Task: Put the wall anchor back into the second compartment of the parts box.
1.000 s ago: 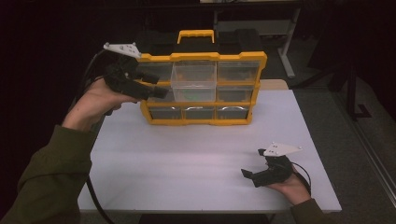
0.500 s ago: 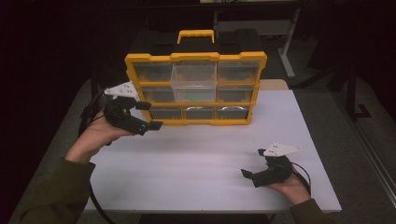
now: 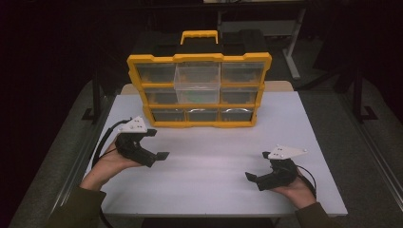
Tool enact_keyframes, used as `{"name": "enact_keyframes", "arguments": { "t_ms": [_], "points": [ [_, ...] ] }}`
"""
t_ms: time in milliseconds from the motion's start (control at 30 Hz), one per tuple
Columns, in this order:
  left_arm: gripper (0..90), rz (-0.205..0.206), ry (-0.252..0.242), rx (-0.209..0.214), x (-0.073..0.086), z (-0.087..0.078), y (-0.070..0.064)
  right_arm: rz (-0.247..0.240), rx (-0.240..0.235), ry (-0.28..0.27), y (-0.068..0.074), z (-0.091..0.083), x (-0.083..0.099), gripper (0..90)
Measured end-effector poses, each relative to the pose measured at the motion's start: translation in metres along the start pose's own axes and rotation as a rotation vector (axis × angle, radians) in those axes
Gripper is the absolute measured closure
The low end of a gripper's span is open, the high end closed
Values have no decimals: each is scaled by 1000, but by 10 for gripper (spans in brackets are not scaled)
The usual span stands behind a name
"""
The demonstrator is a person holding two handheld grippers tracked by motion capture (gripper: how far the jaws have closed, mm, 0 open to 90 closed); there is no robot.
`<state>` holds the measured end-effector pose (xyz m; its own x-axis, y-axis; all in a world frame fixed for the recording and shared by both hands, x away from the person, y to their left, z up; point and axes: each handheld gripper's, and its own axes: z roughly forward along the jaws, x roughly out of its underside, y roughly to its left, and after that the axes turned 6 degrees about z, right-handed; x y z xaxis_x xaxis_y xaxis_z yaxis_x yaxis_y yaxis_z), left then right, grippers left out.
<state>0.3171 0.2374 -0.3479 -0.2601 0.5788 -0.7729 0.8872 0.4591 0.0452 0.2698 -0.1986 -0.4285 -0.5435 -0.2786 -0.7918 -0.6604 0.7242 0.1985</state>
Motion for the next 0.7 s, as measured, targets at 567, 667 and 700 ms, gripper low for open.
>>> {"name": "enact_keyframes", "arguments": {
  "t_ms": [567, 667, 700],
  "points": [
    [0, -40, -80, -10, 63, 26, -20, -5, 1, -8, 0, 0, 0, 0],
    [0, -37, -74, -13, 69, 29, -24, -6, 1, -7, -1, 0, 1, 0],
    [0, -34, -67, -14, 70, 30, -25, -2, 0, -4, -1, 0, 1, 0]
  ]
}}
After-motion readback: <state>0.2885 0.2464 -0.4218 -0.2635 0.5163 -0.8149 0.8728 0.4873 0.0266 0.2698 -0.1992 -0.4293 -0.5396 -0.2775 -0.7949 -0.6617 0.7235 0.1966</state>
